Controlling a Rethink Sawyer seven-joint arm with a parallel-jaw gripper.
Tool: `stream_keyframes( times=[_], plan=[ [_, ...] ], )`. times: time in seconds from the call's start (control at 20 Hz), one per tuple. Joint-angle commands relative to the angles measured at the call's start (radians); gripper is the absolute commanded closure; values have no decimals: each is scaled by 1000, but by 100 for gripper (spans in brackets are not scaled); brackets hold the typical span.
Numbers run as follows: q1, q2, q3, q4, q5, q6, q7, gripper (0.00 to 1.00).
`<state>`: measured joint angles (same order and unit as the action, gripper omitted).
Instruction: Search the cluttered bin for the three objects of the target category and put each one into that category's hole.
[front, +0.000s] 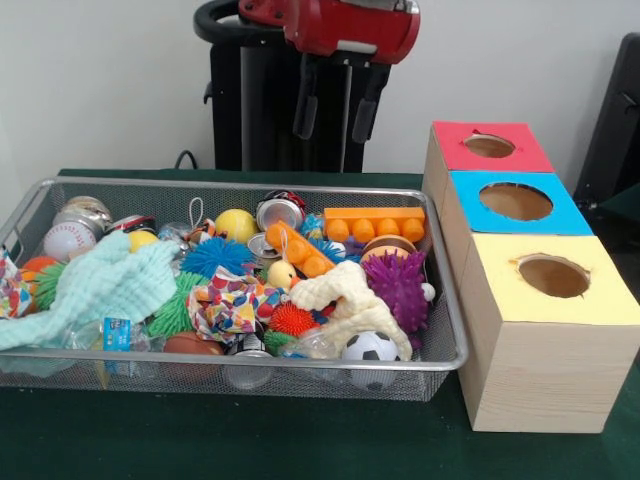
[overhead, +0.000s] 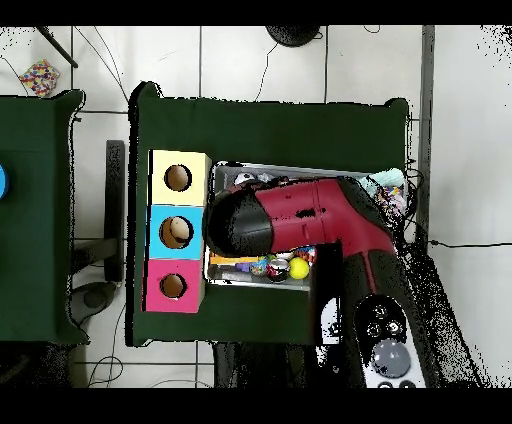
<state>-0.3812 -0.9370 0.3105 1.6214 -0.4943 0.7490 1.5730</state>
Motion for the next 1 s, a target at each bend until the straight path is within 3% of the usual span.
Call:
stream_keyframes(
  times=[0.05,0.35,0.6,1.0],
  plan=[
    [-5,19,51,-87,-131,99,-238,0],
    [-40,74,72,-110,-109,99,-225,0],
    [-27,99,46,-146,-132,151,-219,0],
    [-53,171,94,-192,-124,91,-270,0]
  ],
)
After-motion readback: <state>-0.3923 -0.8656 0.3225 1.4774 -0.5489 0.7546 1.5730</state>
